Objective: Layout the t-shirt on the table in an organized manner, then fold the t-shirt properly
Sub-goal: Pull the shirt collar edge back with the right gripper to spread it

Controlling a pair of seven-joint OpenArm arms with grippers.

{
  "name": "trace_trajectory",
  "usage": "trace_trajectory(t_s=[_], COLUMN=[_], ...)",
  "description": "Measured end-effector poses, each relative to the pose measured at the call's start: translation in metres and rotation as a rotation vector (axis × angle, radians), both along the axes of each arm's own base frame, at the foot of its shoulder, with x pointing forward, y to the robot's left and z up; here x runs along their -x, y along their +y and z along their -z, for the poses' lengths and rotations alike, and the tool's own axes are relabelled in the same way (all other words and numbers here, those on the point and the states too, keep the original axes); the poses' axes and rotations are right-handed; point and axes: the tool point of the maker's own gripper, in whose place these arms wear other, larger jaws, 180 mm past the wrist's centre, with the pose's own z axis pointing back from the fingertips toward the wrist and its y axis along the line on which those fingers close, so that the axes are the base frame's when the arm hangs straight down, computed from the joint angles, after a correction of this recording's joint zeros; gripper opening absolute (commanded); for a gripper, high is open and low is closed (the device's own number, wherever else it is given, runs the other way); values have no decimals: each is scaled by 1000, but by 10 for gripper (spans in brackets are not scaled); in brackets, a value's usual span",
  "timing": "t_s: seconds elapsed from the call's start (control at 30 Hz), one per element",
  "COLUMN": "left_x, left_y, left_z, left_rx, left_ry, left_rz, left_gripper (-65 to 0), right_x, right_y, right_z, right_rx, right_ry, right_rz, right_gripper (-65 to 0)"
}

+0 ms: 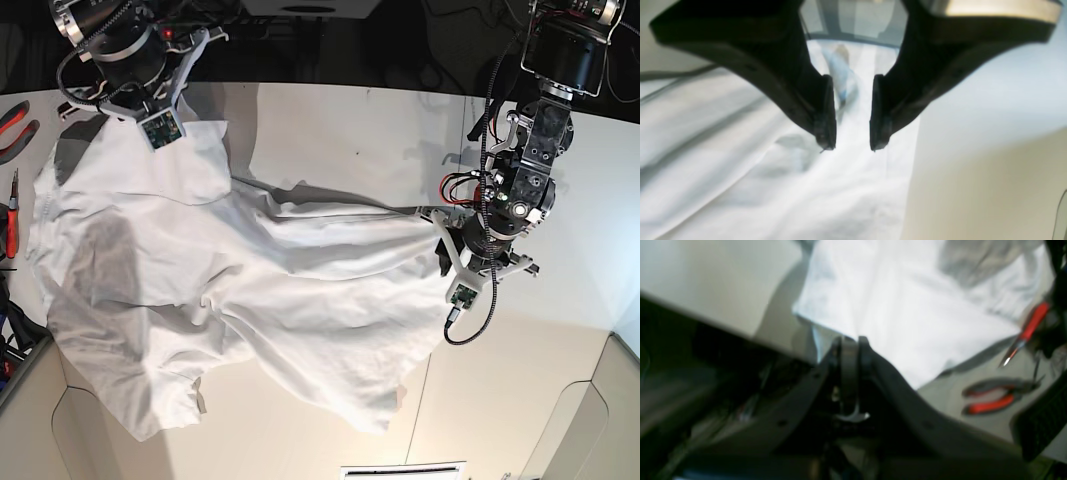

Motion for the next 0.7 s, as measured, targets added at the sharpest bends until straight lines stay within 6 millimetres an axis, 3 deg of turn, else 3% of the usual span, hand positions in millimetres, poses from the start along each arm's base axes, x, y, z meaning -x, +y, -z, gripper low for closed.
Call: trace_trajectory(t_s=[0.4,0.7], left_x=[-4,-9], left_y=[3,5], left_z=[-4,-8], left_rx=[-7,-11], left_ry=[-11,-23], left_rz=[0,-6], left_gripper=[-446,-446], right_x=[79,84], right_y=[6,3], right_z=[24,25], right_rx=[-21,-5], right_ry=[258,270], right_rz=[-29,-31], right_gripper=[-650,-650])
